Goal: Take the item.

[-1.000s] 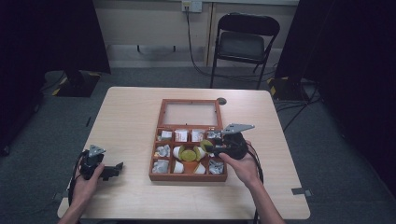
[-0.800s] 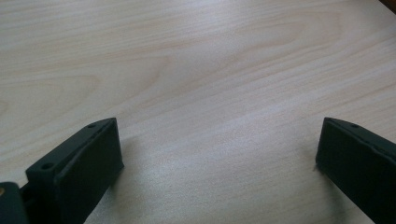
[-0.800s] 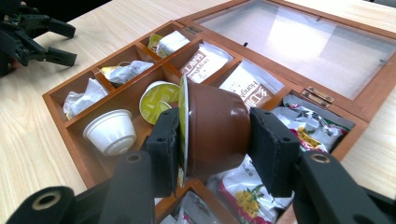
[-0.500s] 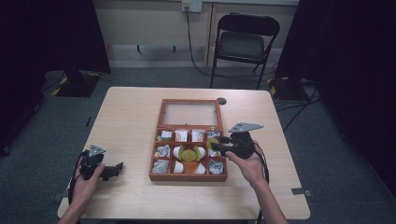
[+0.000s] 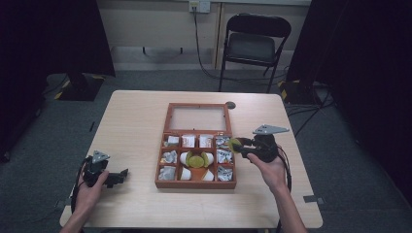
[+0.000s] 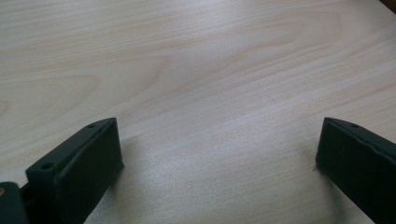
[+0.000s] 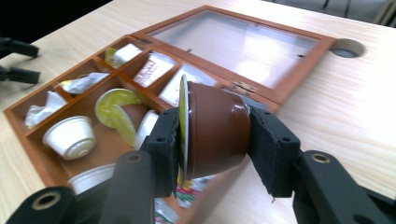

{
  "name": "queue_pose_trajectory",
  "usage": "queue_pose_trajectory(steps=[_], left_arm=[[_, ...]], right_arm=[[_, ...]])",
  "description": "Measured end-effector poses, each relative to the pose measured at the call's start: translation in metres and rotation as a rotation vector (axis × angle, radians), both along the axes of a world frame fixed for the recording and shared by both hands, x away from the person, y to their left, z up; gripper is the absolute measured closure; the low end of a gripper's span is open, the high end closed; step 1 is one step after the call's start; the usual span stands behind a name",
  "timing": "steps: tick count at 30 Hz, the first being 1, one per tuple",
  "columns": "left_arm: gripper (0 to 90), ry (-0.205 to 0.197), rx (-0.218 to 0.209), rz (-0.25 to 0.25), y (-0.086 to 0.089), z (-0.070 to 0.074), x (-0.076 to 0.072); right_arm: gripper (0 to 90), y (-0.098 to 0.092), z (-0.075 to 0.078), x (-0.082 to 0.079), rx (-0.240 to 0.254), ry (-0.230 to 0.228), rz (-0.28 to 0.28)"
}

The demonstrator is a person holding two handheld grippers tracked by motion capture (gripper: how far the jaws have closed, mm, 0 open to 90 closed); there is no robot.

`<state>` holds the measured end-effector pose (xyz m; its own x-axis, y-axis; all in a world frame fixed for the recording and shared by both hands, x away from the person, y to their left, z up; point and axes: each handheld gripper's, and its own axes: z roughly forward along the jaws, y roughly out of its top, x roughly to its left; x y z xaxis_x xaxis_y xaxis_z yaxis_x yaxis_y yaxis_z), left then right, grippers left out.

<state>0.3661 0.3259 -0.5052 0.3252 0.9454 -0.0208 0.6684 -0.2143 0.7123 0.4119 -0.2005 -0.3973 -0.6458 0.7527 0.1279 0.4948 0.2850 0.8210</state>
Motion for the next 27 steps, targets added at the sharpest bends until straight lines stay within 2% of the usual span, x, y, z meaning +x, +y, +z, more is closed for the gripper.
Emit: queue_pose_trajectory(steps=[5, 16, 27], left_arm=[[0.0, 0.0, 0.0, 0.0, 0.0, 0.0, 0.0], [0.0, -0.003, 0.0, 0.002, 0.0, 0.0, 0.0], [0.0, 0.0, -0.001, 0.0, 0.0, 0.0, 0.0]], right_arm=[[55.4, -0.017, -0.003, 0.003, 0.004, 0.006, -0.045], [55.4, -0.036, -0.02, 0.011, -0.041, 0.044, -0.116], [55.4, -0.044, -0.046, 0.02, -0.073, 0.128, -0.151]])
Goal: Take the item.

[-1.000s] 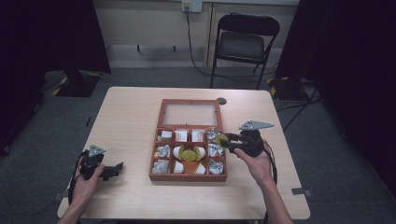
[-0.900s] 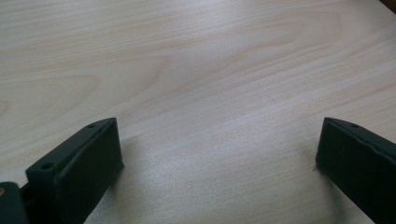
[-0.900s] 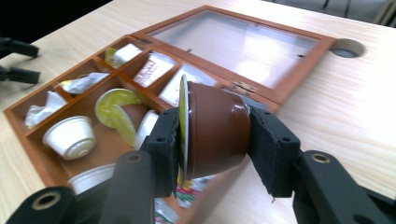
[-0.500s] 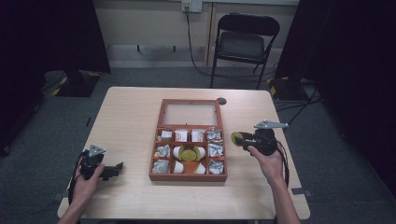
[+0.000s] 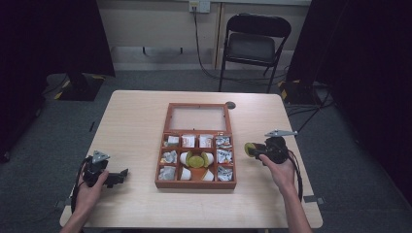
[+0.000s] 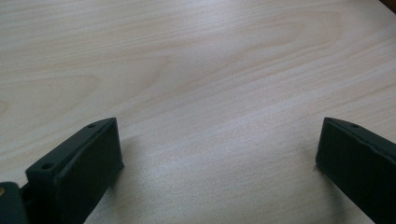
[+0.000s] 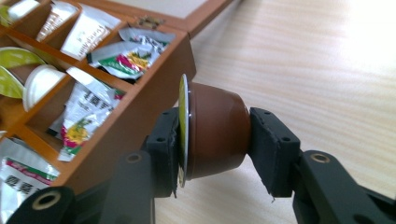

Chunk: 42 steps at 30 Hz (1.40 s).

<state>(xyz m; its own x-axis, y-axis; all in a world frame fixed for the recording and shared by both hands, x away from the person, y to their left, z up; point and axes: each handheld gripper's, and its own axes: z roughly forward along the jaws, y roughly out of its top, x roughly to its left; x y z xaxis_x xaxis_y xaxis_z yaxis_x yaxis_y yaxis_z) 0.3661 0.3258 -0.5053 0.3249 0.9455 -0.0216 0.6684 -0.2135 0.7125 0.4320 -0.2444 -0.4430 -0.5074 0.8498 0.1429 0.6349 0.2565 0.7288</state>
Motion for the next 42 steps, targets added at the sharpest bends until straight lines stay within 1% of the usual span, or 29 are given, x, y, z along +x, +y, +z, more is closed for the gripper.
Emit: queue_pose_trajectory(steps=[2, 3, 4, 5, 6, 9, 10, 17, 19, 27, 28, 31, 32, 35, 42], left_arm=[[0.0, 0.0, 0.0, 0.0, 0.0, 0.0, 0.0], [0.0, 0.0, 0.0, 0.0, 0.0, 0.0, 0.0], [0.0, 0.0, 0.0, 0.0, 0.0, 0.0, 0.0], [0.0, 0.0, 0.0, 0.0, 0.0, 0.0, 0.0], [0.0, 0.0, 0.0, 0.0, 0.0, 0.0, 0.0], [0.0, 0.0, 0.001, 0.0, 0.0, 0.0, 0.0], [0.0, 0.0, 0.0, 0.0, 0.0, 0.0, 0.0], [0.0, 0.0, 0.001, 0.0, 0.0, 0.0, 0.0], [0.0, 0.0, 0.0, 0.0, 0.0, 0.0, 0.0], [0.0, 0.0, 0.0, 0.0, 0.0, 0.0, 0.0], [0.0, 0.0, 0.0, 0.0, 0.0, 0.0, 0.0], [0.0, 0.0, 0.0, 0.0, 0.0, 0.0, 0.0], [0.0, 0.0, 0.001, 0.0, 0.0, 0.0, 0.0], [0.0, 0.0, 0.0, 0.0, 0.0, 0.0, 0.0], [0.0, 0.0, 0.001, 0.0, 0.0, 0.0, 0.0]], right_arm=[[55.4, 0.001, -0.005, 0.002, -0.008, 0.012, 0.005], [55.4, 0.001, -0.005, 0.002, -0.008, 0.012, 0.005], [55.3, 0.003, -0.009, 0.003, -0.012, 0.026, 0.004], [55.3, 0.003, -0.009, 0.003, -0.012, 0.026, 0.004], [55.3, 0.004, -0.013, 0.005, -0.024, 0.035, 0.007], [55.3, 0.004, -0.018, 0.006, -0.029, 0.049, 0.007], [55.3, 0.003, -0.021, 0.007, -0.029, 0.06, 0.006], [55.0, 0.004, -0.029, 0.008, -0.041, 0.088, 0.018], [54.9, 0.006, -0.029, 0.008, -0.05, 0.088, 0.024], [53.5, 0.007, -0.031, 0.009, -0.054, 0.099, 0.023], [51.5, 0.006, -0.031, 0.009, -0.046, 0.093, 0.021], [49.8, 0.006, -0.03, 0.009, -0.042, 0.089, 0.012], [47.2, 0.004, -0.029, 0.009, -0.04, 0.088, 0.009], [45.8, 0.003, -0.029, 0.009, -0.038, 0.085, -0.001], [43.0, 0.004, -0.027, 0.009, -0.037, 0.076, -0.006]])
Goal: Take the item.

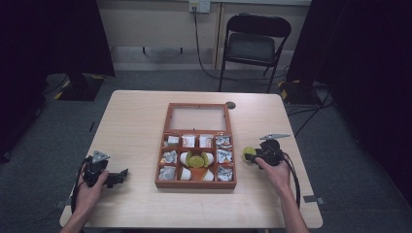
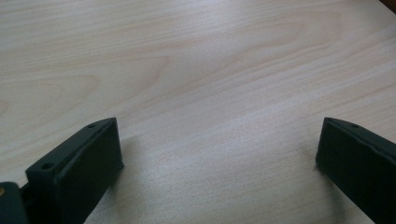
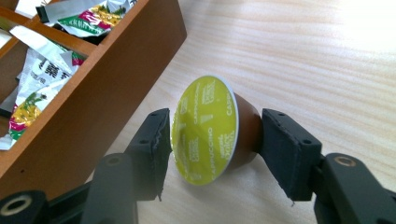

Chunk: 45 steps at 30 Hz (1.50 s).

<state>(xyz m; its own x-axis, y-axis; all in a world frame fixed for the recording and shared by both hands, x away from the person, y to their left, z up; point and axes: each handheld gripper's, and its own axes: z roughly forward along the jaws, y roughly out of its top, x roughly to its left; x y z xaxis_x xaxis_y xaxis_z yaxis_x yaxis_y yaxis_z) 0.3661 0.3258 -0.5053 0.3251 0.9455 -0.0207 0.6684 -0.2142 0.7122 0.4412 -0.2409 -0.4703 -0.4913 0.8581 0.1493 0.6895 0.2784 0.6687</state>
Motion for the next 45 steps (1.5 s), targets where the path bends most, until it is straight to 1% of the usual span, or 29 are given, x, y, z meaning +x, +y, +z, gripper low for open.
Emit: queue_pose_trajectory(steps=[7, 9, 12, 13, 14, 15, 16, 17, 18, 19, 21, 22, 24, 25, 26, 27, 30, 36, 39, 45], left_arm=[[0.0, 0.0, -0.001, 0.0, 0.0, 0.0, 0.0], [0.0, 0.0, 0.0, 0.0, 0.0, 0.0, 0.0], [0.0, 0.0, -0.001, 0.0, 0.0, 0.0, 0.0], [0.0, 0.0, 0.0, 0.0, 0.0, 0.0, 0.0], [0.0, 0.0, 0.0, 0.0, 0.0, 0.0, 0.0], [0.0, 0.0, -0.001, 0.0, 0.0, 0.0, 0.0], [0.0, 0.0, -0.001, 0.0, 0.0, 0.0, 0.0], [0.0, 0.0, -0.001, 0.0, 0.0, 0.0, 0.0], [0.0, 0.0, 0.0, 0.001, 0.0, 0.0, 0.0], [0.0, 0.0, 0.0, 0.001, 0.0, 0.0, 0.0], [0.0, 0.0, 0.0, 0.001, 0.0, 0.0, 0.0], [0.0, -0.001, -0.002, 0.003, 0.0, 0.0, 0.0], [0.0, -0.001, -0.002, 0.003, 0.0, 0.0, 0.0], [0.0, -0.001, -0.002, 0.003, 0.0, 0.0, 0.0], [0.0, -0.001, -0.002, 0.003, 0.0, 0.0, 0.0], [0.0, -0.001, -0.002, 0.003, 0.0, 0.0, 0.0], [0.0, 0.0, 0.002, 0.002, 0.0, 0.0, 0.0], [0.0, 0.0, 0.003, 0.004, 0.0, 0.0, 0.0], [0.0, 0.001, 0.003, 0.004, 0.0, 0.0, 0.0], [0.0, 0.0, 0.003, 0.004, 0.0, 0.0, 0.0]], right_arm=[[38.5, -0.003, 0.004, -0.001, 0.004, -0.017, -0.015], [35.3, -0.004, 0.005, -0.001, 0.004, -0.023, -0.02], [34.2, -0.004, 0.006, -0.001, 0.003, -0.025, -0.022], [31.7, -0.004, 0.006, -0.001, -0.001, -0.029, -0.024], [31.7, -0.004, 0.006, -0.001, -0.001, -0.029, -0.024], [28.5, -0.004, 0.008, -0.002, -0.007, -0.031, -0.033], [28.3, -0.004, 0.008, -0.002, -0.008, -0.036, -0.034], [27.6, -0.004, 0.009, -0.002, -0.003, -0.038, -0.035], [24.8, -0.004, 0.01, -0.002, -0.001, -0.037, -0.028], [22.8, -0.003, 0.01, -0.002, -0.004, -0.035, -0.013], [22.7, -0.002, 0.01, -0.003, -0.012, -0.035, -0.007], [20.9, -0.001, 0.01, -0.002, -0.017, -0.043, -0.013], [18.0, -0.001, 0.011, -0.002, -0.011, -0.045, -0.025], [18.0, -0.001, 0.011, -0.002, -0.011, -0.045, -0.025], [17.5, -0.002, 0.012, -0.002, -0.004, -0.047, -0.032], [15.0, -0.004, 0.015, -0.004, 0.009, -0.056, -0.044], [14.8, -0.007, 0.019, -0.007, 0.033, -0.064, -0.058], [15.0, -0.011, 0.025, -0.011, 0.055, -0.079, -0.085], [15.0, -0.012, 0.027, -0.013, 0.053, -0.082, -0.086], [15.0, -0.021, 0.031, -0.026, 0.048, -0.085, -0.097]])
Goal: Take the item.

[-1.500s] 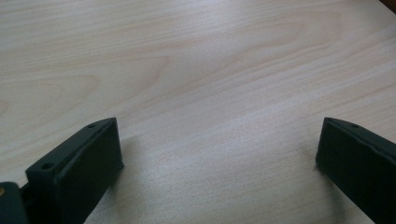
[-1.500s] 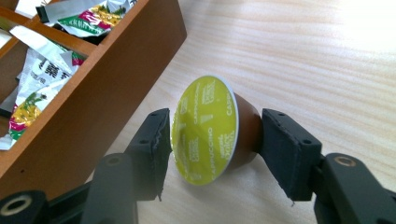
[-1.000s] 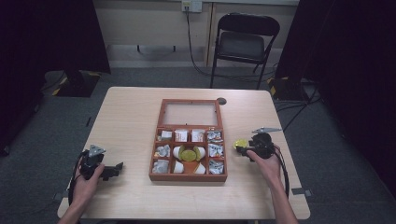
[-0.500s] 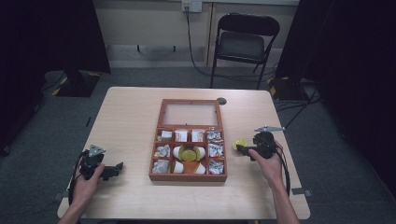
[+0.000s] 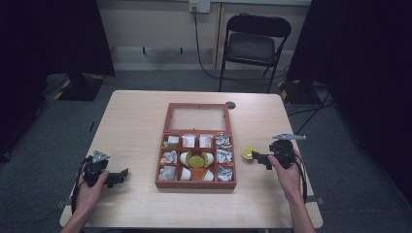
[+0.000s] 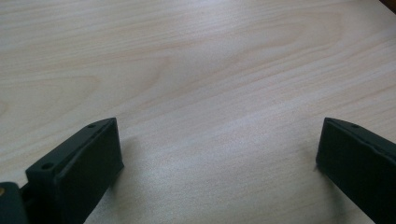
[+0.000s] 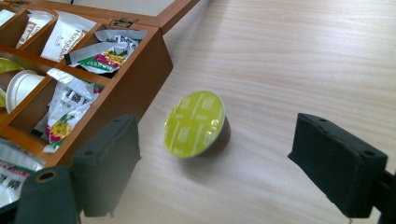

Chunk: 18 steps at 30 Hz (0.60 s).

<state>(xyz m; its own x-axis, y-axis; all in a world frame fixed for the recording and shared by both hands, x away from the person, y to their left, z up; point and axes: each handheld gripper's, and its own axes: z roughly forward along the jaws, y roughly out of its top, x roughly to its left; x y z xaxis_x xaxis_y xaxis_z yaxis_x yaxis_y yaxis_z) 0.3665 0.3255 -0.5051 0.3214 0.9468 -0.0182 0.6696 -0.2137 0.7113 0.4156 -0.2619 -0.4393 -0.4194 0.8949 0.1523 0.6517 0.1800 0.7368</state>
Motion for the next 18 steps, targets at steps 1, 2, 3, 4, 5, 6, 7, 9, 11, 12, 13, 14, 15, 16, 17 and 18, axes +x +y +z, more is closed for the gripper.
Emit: queue_pose_trajectory(steps=[1, 2, 3, 4, 5, 6, 7, 9, 11, 12, 13, 14, 15, 16, 17, 18], left_arm=[[0.0, 0.0, 0.0, 0.0, 0.0, 0.0, 0.0], [0.0, 0.0, 0.0, 0.0, 0.0, 0.0, 0.0], [0.0, 0.0, 0.0, 0.0, 0.0, 0.0, 0.0], [0.0, 0.0, 0.0, 0.0, 0.0, 0.0, 0.0], [0.0, 0.0, 0.0, 0.0, 0.0, 0.0, 0.0], [0.0, 0.0, 0.0, 0.0, 0.0, 0.0, 0.0], [0.0, 0.0, 0.0, 0.0, 0.0, 0.0, 0.0], [0.0, -0.001, 0.0, 0.0, 0.0, 0.0, 0.0], [0.0, 0.0, 0.0, 0.0, 0.0, 0.0, 0.0], [0.0, -0.001, 0.0, 0.0, 0.0, 0.0, 0.0], [0.0, 0.0, 0.0, 0.0, 0.0, 0.0, 0.0], [0.0, 0.0, 0.0, 0.0, 0.0, 0.0, 0.0], [0.0, -0.001, 0.001, 0.0, 0.0, 0.0, 0.0], [0.0, 0.0, 0.0, 0.0, 0.0, 0.0, 0.0], [0.0, 0.0, 0.0, 0.0, 0.0, 0.0, 0.0], [0.0, 0.0, 0.0, 0.0, 0.0, 0.0, 0.0]], right_arm=[[15.1, -0.002, 0.001, -0.002, -0.002, 0.0, -0.002], [15.1, -0.004, 0.001, -0.004, -0.003, 0.002, 0.001], [15.2, -0.006, 0.001, -0.006, -0.005, 0.004, 0.0], [15.2, -0.008, 0.002, -0.008, -0.008, 0.004, -0.008], [15.2, -0.008, 0.002, -0.008, -0.008, 0.004, -0.008], [14.9, -0.014, 0.002, -0.012, -0.009, 0.002, -0.017], [14.6, -0.017, 0.002, -0.014, -0.01, 0.0, -0.02], [14.6, -0.023, 0.0, -0.018, -0.015, 0.001, -0.034], [14.6, -0.026, -0.001, -0.02, -0.013, 0.006, -0.044], [14.6, -0.028, -0.002, -0.021, -0.013, 0.011, -0.053], [14.6, -0.033, -0.004, -0.024, -0.022, 0.011, -0.055], [14.6, -0.034, -0.004, -0.026, -0.025, 0.013, -0.062], [14.6, -0.034, -0.004, -0.026, -0.025, 0.013, -0.062], [14.6, -0.036, -0.005, -0.028, -0.028, 0.012, -0.071], [14.6, -0.038, -0.006, -0.031, -0.03, 0.023, -0.085], [14.6, -0.039, -0.008, -0.032, -0.031, 0.029, -0.089]])
